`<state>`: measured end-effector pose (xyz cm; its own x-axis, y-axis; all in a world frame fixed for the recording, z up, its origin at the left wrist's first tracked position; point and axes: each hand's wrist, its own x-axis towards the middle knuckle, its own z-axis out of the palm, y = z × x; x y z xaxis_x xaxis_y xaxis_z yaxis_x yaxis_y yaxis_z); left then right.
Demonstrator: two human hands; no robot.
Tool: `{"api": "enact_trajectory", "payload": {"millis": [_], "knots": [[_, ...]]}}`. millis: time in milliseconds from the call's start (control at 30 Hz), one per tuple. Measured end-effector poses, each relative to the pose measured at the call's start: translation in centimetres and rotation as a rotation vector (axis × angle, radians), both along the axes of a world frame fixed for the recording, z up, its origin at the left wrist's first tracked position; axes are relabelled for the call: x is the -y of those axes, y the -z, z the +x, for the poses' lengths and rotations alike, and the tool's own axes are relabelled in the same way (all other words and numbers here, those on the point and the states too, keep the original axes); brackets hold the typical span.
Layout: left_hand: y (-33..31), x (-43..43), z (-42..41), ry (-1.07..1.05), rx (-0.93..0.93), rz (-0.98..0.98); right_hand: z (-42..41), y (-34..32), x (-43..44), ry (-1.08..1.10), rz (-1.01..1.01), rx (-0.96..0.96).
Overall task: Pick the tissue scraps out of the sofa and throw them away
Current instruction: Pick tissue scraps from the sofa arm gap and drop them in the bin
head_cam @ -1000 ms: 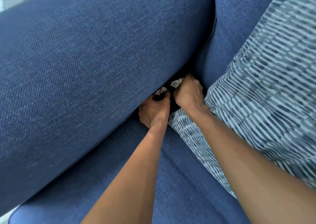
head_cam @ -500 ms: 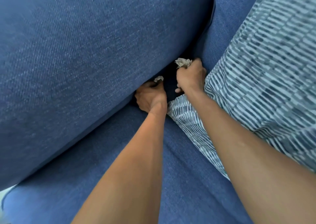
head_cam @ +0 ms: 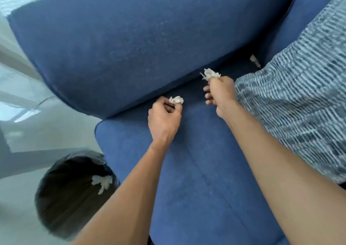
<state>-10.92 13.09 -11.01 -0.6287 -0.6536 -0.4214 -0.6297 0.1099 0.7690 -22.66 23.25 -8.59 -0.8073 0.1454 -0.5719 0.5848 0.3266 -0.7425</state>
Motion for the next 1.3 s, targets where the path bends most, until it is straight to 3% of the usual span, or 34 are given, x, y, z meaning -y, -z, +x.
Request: {"api": "enact_trajectory", "payload": {"millis": [233, 500, 700, 1000, 1300], "knots": [[-0.7, 5.9, 13.1, -0.156, 0.039, -0.045, 12.6, 0.1, 5.7, -0.200, -0.018, -0.008], [-1.0, 13.1, 28.2, -0.067, 0.106, -0.261, 24.6, 0.3, 13.0, -0.367, -0.098, 0.070], [1.2, 17.2, 39.0, -0.119, 0.239, -0.240, 33.1, 2.4, 16.7, -0.397, -0.077, 0.117], [4.0, 16.6, 42.9, -0.280, 0.319, -0.057, 39.0, 7.0, 16.4, -0.462, 0.037, 0.214], [6.7, 14.5, 41.6, -0.231, 0.294, 0.117, 40.1, 8.0, 14.2, -0.396, 0.048, 0.233]]}}
